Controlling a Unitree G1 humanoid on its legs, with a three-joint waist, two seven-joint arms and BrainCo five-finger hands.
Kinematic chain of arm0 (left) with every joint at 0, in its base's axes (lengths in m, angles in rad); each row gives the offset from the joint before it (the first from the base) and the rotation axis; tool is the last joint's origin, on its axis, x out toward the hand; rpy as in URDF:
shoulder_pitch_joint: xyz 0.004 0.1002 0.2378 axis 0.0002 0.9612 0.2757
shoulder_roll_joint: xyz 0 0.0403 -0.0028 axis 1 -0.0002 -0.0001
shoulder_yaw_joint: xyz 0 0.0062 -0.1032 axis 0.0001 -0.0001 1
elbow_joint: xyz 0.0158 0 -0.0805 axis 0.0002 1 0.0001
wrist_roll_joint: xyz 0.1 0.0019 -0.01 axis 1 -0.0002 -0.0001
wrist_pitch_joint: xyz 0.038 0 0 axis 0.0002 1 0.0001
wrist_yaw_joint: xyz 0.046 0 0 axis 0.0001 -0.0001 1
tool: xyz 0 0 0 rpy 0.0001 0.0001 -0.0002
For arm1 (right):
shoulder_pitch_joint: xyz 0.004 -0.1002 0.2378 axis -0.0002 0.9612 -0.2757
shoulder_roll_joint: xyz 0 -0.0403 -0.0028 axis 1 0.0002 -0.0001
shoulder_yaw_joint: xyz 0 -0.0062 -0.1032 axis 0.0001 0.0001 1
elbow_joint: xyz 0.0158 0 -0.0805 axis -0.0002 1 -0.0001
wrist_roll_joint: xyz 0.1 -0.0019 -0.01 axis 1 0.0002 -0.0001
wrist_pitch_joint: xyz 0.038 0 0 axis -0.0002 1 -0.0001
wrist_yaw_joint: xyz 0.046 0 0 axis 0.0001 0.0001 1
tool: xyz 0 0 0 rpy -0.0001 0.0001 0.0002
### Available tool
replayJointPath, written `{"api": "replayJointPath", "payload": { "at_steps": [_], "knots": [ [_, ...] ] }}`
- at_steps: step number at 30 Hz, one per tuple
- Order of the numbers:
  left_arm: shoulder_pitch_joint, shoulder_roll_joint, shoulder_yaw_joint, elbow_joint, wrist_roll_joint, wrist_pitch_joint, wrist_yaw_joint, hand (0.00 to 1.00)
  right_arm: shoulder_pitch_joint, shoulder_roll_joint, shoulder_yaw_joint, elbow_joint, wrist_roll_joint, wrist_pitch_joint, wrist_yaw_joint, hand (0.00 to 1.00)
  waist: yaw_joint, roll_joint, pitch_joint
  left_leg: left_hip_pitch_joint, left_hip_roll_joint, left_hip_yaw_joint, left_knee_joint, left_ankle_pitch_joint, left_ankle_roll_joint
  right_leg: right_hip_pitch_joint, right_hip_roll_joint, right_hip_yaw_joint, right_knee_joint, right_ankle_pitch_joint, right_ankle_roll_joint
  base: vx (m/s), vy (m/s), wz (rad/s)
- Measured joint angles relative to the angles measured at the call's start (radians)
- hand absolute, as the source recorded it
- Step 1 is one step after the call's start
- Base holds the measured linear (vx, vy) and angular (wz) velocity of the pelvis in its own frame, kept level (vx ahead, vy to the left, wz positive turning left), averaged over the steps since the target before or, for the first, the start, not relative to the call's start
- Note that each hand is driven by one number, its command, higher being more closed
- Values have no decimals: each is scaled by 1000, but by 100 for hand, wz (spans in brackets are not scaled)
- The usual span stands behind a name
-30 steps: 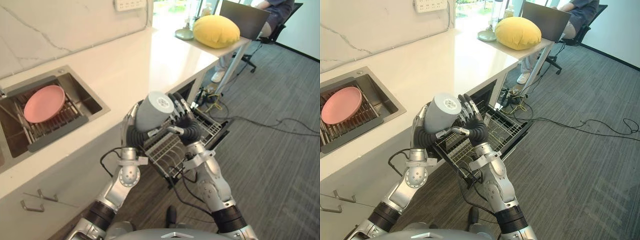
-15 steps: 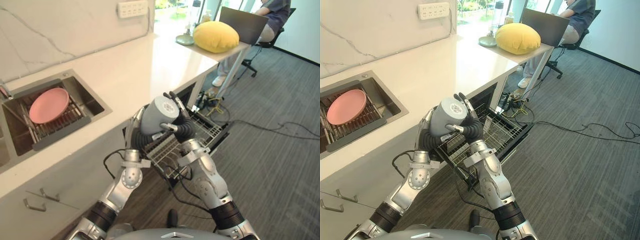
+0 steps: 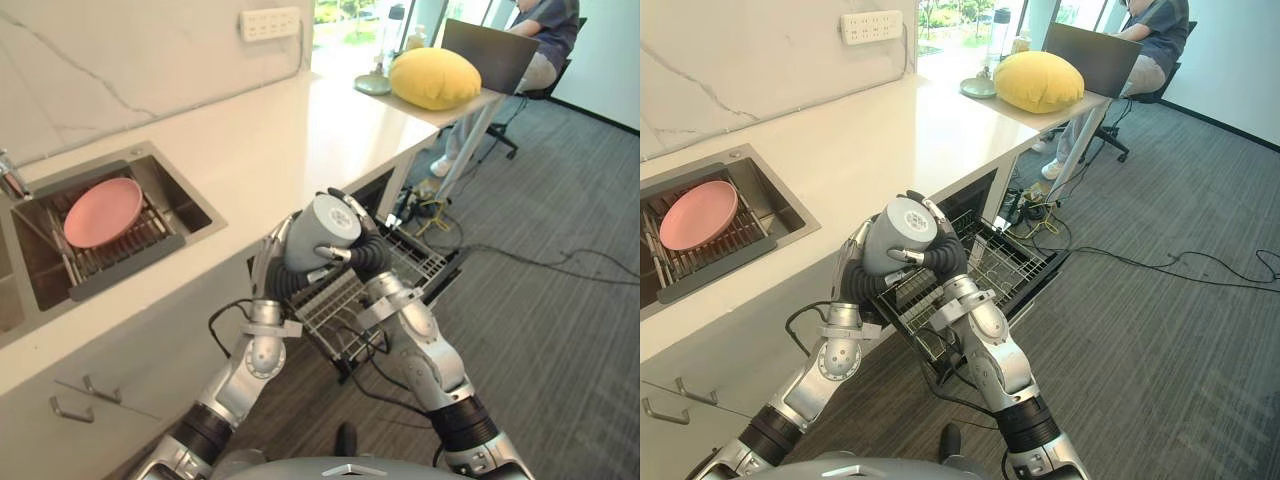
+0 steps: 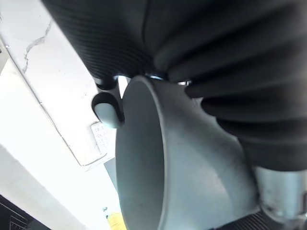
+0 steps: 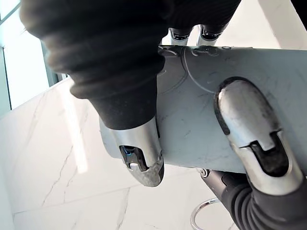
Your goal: Walk over to the sink, pick up the cup, carry it to the dishwasher, place the cup inside the dishwasher, then close the dishwasher door
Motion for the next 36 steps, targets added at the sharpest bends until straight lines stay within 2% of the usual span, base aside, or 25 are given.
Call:
{"api": "replayJointPath", "payload": {
  "at_steps": [5, 9, 10, 17, 32, 36],
  "knots": [
    [0, 6, -2, -7, 2, 7, -3, 100, 0, -6, 2, 0, 0, 0, -2, 100, -3, 0, -1, -2, 0, 1, 1, 1, -1, 0, -1, 0, 0, -6, -11, -28, 0, -1],
    [-2, 6, -4, -36, 2, 23, -2, 100, -9, -10, 6, -1, -2, -20, -2, 100, -6, 1, -2, -2, 2, 1, 1, 3, -4, -1, 0, 0, 0, -4, -15, 0, 0, 0],
    [-2, 6, -4, -36, 1, 24, -2, 0, -9, -10, 6, -1, -6, -20, -2, 100, -6, 2, -2, -2, 2, 1, 1, 3, -5, -1, 0, 0, 0, -4, -15, 0, 0, 0],
    [-1, 3, -13, -38, -18, 39, 13, 0, -10, -9, 13, -1, -69, -47, -12, 100, -6, 7, -6, -4, 2, 1, 2, 3, -5, -1, 0, 0, 0, -3, -16, 0, 0, 0],
    [-1, -17, 6, -38, -27, 40, 79, 0, -4, 28, 19, 0, -77, -62, -76, 100, -4, 7, -6, -7, 2, -7, 0, 6, -4, -1, -2, -18, 0, -5, -14, 0, 0, 1],
    [-1, -18, 13, -38, -28, 42, 86, 0, 3, 34, 10, 0, -100, -84, -94, 100, -3, 7, -6, -6, 2, -7, -1, 7, -4, 0, -2, -20, 0, -5, -13, 0, 0, 0]
  ]
}}
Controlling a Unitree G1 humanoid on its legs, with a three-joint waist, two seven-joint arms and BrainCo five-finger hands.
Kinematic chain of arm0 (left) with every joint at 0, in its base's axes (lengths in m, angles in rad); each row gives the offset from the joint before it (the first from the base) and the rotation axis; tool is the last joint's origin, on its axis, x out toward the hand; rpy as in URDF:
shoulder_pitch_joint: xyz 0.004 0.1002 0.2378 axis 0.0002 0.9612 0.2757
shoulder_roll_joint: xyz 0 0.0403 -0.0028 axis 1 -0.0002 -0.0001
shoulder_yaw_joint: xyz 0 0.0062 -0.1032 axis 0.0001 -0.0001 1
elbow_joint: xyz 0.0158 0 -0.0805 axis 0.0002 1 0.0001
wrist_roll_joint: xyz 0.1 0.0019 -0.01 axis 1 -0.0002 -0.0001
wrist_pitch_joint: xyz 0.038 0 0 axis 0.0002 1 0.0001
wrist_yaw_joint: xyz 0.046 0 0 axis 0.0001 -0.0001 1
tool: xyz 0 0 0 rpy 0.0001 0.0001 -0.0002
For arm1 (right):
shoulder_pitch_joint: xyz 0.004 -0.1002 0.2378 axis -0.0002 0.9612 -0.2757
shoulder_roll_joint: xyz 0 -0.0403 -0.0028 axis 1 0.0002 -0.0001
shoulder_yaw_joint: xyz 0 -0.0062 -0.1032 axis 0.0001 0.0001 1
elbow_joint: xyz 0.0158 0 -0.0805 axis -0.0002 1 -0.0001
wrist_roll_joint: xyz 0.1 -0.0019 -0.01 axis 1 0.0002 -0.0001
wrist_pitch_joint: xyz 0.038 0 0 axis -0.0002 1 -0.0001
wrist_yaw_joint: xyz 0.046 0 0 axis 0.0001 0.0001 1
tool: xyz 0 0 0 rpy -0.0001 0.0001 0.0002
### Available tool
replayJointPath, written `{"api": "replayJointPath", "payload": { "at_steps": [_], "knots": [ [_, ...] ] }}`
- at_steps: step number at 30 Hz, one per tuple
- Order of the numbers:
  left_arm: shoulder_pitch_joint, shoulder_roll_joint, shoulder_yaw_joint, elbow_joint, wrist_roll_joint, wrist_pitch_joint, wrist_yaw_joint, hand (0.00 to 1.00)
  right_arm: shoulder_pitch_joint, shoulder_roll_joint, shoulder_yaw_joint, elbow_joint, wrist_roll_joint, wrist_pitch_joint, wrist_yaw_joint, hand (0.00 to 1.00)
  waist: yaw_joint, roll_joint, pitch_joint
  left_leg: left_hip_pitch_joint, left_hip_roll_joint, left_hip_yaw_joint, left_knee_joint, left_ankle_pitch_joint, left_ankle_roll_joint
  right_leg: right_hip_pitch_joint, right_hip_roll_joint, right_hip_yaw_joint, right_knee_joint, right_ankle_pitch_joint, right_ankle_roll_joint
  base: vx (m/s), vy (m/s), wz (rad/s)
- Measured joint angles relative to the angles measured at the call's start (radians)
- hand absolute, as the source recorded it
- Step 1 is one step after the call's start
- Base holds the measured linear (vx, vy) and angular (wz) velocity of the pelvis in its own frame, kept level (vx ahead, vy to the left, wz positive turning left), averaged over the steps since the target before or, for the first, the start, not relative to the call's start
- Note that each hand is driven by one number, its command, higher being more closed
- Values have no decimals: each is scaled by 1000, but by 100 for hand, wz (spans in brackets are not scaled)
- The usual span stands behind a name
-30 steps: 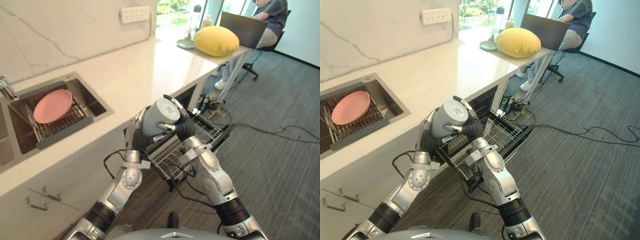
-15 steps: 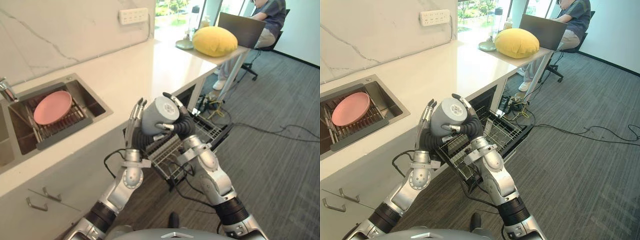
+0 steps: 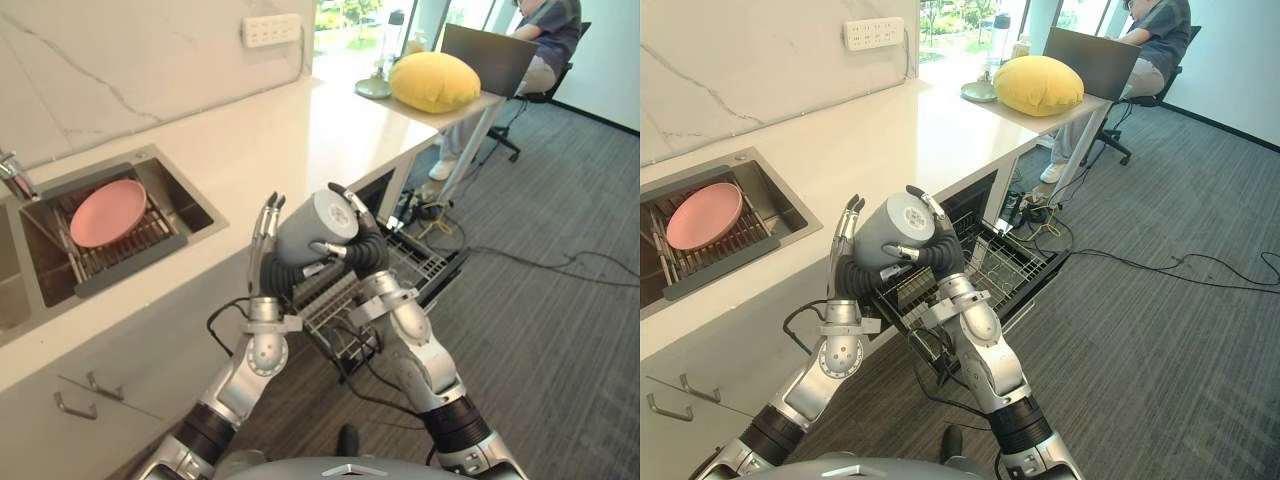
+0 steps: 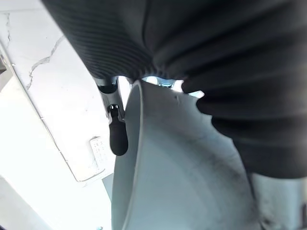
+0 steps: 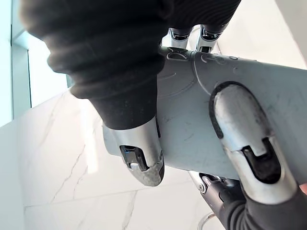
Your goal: Walk over to the sink, pick up the cup, carry it to the dishwasher, place the cup inside the dishwasher, then close the dishwasher door
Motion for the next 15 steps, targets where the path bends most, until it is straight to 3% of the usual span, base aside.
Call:
{"api": "replayJointPath", "payload": {
  "at_steps": [15],
  "knots": [
    [23, -20, 71, 14, -34, 11, 28, 0, 35, 29, -98, 0, 4, -44, -48, 100, 0, -2, 1, 14, -2, 1, -17, 9, 0, 10, -7, -4, 0, -9, 10, 0, 1, 0]
  ]
}}
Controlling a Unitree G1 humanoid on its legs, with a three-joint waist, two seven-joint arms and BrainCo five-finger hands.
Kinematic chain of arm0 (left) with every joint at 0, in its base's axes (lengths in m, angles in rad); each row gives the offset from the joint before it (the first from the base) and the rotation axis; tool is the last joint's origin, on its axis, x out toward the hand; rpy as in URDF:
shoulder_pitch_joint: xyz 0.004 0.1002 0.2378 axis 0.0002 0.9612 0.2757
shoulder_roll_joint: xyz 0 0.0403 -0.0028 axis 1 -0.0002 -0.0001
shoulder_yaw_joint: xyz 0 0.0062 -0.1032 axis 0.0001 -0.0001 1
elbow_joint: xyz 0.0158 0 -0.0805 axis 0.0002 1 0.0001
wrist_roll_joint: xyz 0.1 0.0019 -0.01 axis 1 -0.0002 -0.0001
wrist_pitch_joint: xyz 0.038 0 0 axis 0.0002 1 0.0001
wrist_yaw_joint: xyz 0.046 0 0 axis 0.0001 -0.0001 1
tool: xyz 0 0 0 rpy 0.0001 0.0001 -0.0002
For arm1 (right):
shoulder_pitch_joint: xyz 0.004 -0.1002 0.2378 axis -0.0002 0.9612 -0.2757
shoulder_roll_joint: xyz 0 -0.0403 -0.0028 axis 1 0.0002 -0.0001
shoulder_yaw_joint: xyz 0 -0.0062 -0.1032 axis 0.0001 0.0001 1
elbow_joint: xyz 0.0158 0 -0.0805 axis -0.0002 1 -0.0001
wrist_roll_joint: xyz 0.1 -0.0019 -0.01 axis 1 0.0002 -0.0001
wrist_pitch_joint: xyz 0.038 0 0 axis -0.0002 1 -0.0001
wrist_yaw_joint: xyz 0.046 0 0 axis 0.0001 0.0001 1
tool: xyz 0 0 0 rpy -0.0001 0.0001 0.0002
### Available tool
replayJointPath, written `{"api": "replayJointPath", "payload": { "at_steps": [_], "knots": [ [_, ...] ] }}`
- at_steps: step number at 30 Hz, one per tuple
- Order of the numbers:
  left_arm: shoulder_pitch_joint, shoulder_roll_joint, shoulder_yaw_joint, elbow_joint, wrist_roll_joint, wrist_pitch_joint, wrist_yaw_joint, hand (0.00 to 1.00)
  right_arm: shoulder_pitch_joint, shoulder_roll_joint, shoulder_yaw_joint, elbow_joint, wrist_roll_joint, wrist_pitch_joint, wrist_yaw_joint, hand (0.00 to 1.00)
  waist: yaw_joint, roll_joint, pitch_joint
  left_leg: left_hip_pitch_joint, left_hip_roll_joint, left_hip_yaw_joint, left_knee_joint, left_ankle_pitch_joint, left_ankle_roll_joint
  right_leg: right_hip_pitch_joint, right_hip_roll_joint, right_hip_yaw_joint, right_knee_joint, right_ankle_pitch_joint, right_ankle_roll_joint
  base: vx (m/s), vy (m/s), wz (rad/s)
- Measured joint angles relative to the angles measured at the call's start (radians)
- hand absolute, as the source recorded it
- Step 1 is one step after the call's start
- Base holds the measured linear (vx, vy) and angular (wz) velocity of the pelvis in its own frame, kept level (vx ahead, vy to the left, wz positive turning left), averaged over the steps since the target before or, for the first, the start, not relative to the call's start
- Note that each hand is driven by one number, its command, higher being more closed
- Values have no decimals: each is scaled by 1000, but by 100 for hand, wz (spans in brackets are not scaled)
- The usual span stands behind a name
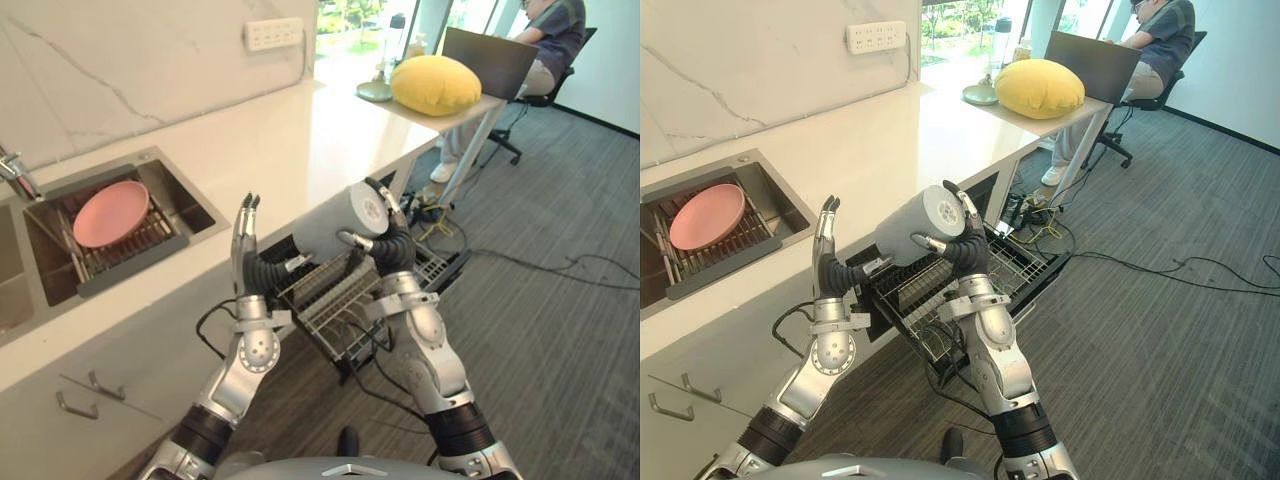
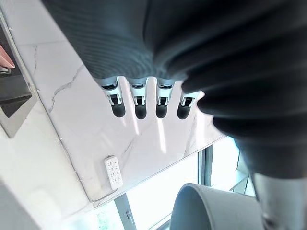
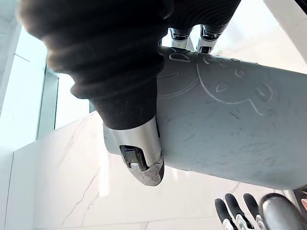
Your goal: Walk over to the sink, pick up the cup, carry it to the dishwasher, place the cup inside the dishwasher, then close the dishwasher door
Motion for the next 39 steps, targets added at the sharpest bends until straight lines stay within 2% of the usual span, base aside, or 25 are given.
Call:
{"api": "replayJointPath", "payload": {
  "at_steps": [6, 9, 12, 15, 16, 18, 21, 23, 27, 30, 33, 36, 38, 39],
  "knots": [
    [11, 0, 5, 13, -25, 2, 0, 0, 0, 11, -16, 0, -3, -11, -20, 100, 0, -4, 2, 0, 0, -1, 0, 0, 0, 0, 0, -1, 0, 0, 1, 0, 0, 0],
    [29, -8, 42, 35, -36, -1, -10, 0, 0, 21, -56, 0, -30, -23, -44, 100, 0, -9, 3, 0, 0, -1, 0, 0, 0, 0, 0, -2, 0, 0, 1, 0, 0, 0],
    [51, -5, 67, 47, -56, -38, -83, 0, 0, 17, -111, 0, -66, -25, -62, 100, 1, -15, 6, -1, 0, -1, 0, 0, 0, 0, -1, -3, 0, 0, 1, 0, 0, 0],
    [89, 6, 70, 115, -139, -100, -200, 0, 9, 4, -143, 17, -81, -25, -83, 100, -1, -16, 6, -1, 0, -3, 0, 0, 0, 0, -2, -4, 0, -1, 1, 0, 0, 0],
    [101, 6, 68, 116, -153, -107, -216, 0, 10, 4, -148, 31, -82, -27, -85, 100, -2, -17, 7, -1, 0, -3, 0, 0, 0, 0, -2, -5, 0, -1, 1, 0, 0, 0],
    [132, 12, 54, 116, -200, -156, -292, 0, 18, -4, -165, 99, -97, -28, -97, 100, -1, -21, 9, -4, 0, -9, 0, 0, 0, 0, -2, -11, 0, -3, 1, 0, 0, 8],
    [154, 42, 6, 115, -232, -201, -383, 0, 46, -7, -180, 168, -99, -28, -99, 100, -1, -22, 12, -9, -1, -27, -5, 2, -2, 1, -6, -31, 0, -5, -2, 5, 0, 17],
    [166, 53, -21, 114, -248, -212, -425, 0, 47, -7, -185, 204, -99, -27, -99, 100, 2, -23, 15, -6, -1, -28, -18, 7, -5, 0, -7, -33, 0, -5, -5, 14, -3, 7],
    [192, 73, -82, 115, -271, -206, -505, 0, 45, -18, -195, 312, -101, -28, -99, 100, 3, -22, 23, -4, -2, -44, -34, 18, -6, 2, -8, -54, 0, -7, -6, 25, -5, 10],
    [199, 82, -82, 165, -271, -196, -516, 0, 34, -31, -196, 413, -108, -27, -97, 100, 5, -16, 35, 6, -2, -54, -53, 26, -9, 8, -9, -65, 0, -15, 7, 27, -14, 12],
    [233, 102, -71, 226, -270, -167, -512, 0, 31, -46, -198, 493, -132, -15, -85, 100, 6, 0, 64, 12, 0, -70, -63, 32, -11, 18, -10, -93, 0, -27, 4, 27, -18, 17],
    [230, 127, -1, 225, -295, -163, -506, 0, -45, -101, -199, 539, -139, 5, -77, 100, 27, 1, 129, -95, 7, -104, 6, 16, -28, -30, -18, -177, 0, -28, -11, -64, -15, 29],
    [201, 158, 43, 228, -325, -164, -487, 0, -195, -152, -202, 625, -139, 15, -84, 100, 42, 4, 210, -158, 10, -120, 51, 18, -26, -70, -19, -220, 0, 2, -18, -95, -8, 24],
    [182, 173, 68, 232, -338, -165, -472, 0, -309, -207, -205, 698, -139, 30, -89, 100, 57, 16, 269, -196, 8, -135, 70, 25, -27, -93, -20, -233, 0, 19, -25, -100, 0, 27]
  ]
}}
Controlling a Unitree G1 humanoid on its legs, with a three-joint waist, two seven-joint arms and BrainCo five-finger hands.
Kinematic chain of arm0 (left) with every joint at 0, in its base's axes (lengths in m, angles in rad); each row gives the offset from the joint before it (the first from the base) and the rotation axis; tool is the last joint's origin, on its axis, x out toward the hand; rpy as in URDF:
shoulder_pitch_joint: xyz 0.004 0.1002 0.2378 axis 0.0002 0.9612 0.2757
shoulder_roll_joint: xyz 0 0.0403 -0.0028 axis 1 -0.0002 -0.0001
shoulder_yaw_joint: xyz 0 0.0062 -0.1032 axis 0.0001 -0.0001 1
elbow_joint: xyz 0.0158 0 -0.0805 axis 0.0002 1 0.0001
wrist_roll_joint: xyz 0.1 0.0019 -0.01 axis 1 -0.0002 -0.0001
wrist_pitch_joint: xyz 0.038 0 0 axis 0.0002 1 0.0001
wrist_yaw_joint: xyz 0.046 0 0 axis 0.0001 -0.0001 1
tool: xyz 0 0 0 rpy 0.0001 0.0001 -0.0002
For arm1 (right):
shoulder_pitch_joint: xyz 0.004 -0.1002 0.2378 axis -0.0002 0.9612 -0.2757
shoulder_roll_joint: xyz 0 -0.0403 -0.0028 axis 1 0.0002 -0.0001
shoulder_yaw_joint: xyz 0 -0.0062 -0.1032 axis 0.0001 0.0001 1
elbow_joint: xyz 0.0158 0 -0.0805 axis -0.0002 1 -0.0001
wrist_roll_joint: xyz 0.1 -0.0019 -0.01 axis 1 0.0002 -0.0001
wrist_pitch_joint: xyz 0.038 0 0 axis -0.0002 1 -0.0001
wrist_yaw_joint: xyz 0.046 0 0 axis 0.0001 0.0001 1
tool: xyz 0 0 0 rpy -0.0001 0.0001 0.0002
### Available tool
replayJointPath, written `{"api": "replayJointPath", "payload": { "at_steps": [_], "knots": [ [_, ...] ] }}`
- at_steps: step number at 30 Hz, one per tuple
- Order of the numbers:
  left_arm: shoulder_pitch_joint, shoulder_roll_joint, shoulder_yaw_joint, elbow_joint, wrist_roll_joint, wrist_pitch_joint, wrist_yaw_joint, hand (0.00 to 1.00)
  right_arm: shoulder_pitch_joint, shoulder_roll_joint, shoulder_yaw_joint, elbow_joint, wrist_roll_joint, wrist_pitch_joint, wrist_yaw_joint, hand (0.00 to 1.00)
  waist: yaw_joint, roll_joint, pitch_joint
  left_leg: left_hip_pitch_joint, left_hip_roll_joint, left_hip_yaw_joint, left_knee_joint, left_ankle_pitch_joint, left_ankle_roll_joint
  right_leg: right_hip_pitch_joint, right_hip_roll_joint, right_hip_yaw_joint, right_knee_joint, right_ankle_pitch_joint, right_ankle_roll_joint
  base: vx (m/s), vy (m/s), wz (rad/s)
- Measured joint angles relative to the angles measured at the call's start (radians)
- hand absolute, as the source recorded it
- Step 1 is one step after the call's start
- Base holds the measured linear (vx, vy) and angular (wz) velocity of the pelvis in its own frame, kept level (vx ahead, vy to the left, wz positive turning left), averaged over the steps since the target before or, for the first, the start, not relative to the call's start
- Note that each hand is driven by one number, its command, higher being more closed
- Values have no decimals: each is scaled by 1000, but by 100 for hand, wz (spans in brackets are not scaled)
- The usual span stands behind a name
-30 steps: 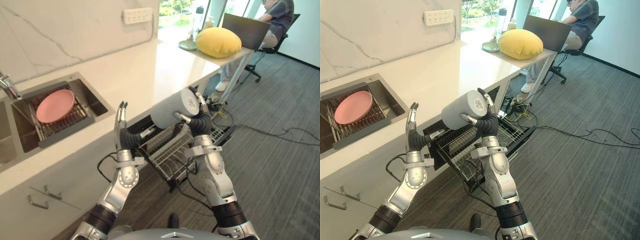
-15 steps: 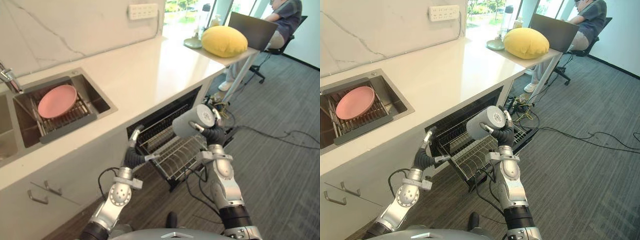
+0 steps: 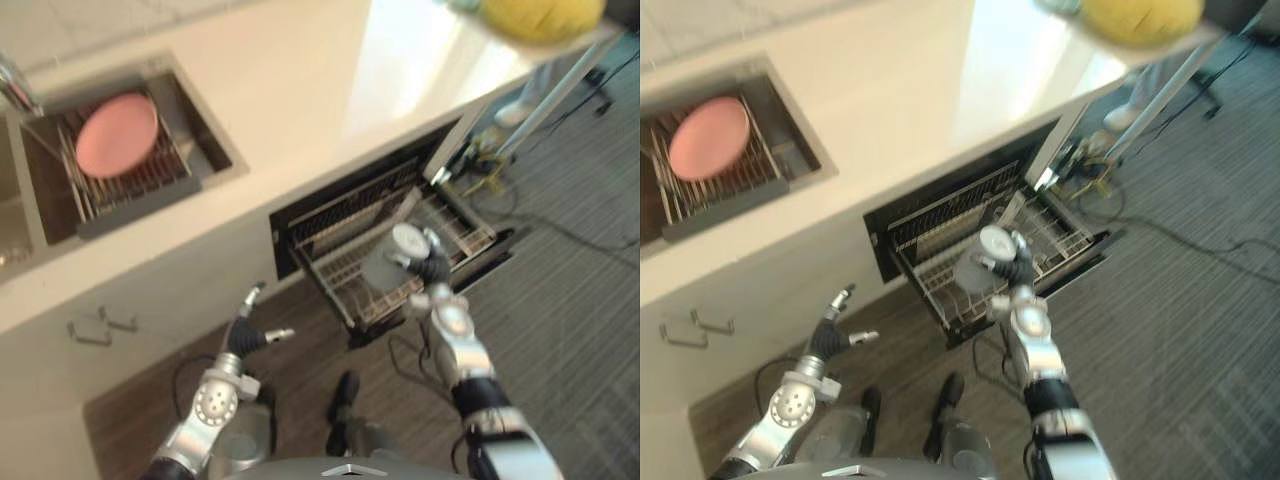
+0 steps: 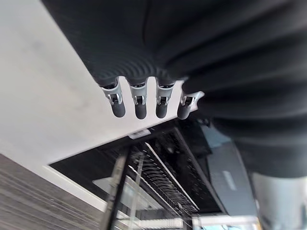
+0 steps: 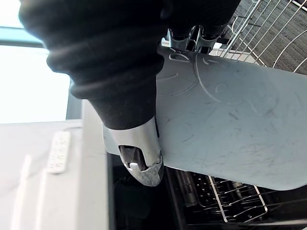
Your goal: Walk over to the sink, pick up the cup, carry it to the dishwasher, place the cup inside the dishwasher, then close the dishwasher door
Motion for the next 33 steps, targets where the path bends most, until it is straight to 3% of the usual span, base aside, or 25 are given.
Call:
{"api": "replayJointPath", "payload": {
  "at_steps": [4, 6, 11, 17, 22, 23, 31, 33],
  "knots": [
    [-19, 7, 27, 0, -7, -12, 18, 0, -172, -93, 18, 123, 0, 25, -10, 100, 31, 18, 70, -52, -11, -37, -1, 22, -2, -36, -6, -36, 0, 17, -1, -48, 27, 28],
    [-22, 6, 32, 8, -10, -24, 28, 0, -284, -148, 55, 211, -1, 61, -7, 100, 49, 21, 105, -75, -20, -55, -4, 35, 1, -52, -13, -48, 0, 24, 2, -19, 86, 29],
    [-20, 3, 38, 46, -20, -43, 44, 0, -430, -227, 98, 343, -1, 109, 22, 100, 86, 27, 129, -117, -48, -80, -33, 71, 14, -91, -42, -74, 0, 32, 10, -16, 90, 22],
    [-18, -6, 29, 90, -60, -60, 47, 0, -532, -237, 99, 501, -1, 129, 126, 100, 125, 43, 159, -180, -57, -110, -33, 94, 10, -137, -50, -104, 0, 34, 11, -22, 30, 18],
    [-14, -31, -9, 130, -88, -66, 49, 0, -559, -235, 99, 576, -11, 150, 205, 100, 132, 59, 177, -192, -57, -117, -33, 99, 7, -144, -50, -114, 0, 36, 8, 0, -2, 3],
    [-14, -35, -15, 131, -91, -69, 58, 0, -567, -234, 99, 591, -29, 150, 211, 0, 132, 59, 177, -196, -57, -117, -33, 100, 6, -149, -50, -115, 0, 37, 7, 0, 0, 0],
    [-13, -48, -32, 159, -126, -49, 115, 0, -587, -227, 98, 603, -74, 146, 210, 0, 127, 58, 178, -192, -56, -112, -33, 101, 6, -148, -49, -118, 1, 38, 5, 0, 0, 0],
    [-13, -55, -29, 171, -126, -38, 115, 0, -600, -226, 97, 580, -73, 125, 210, 0, 119, 56, 179, -182, -54, -109, -34, 101, 6, -140, -48, -113, 0, 39, 4, 10, 7, -4]
  ]
}}
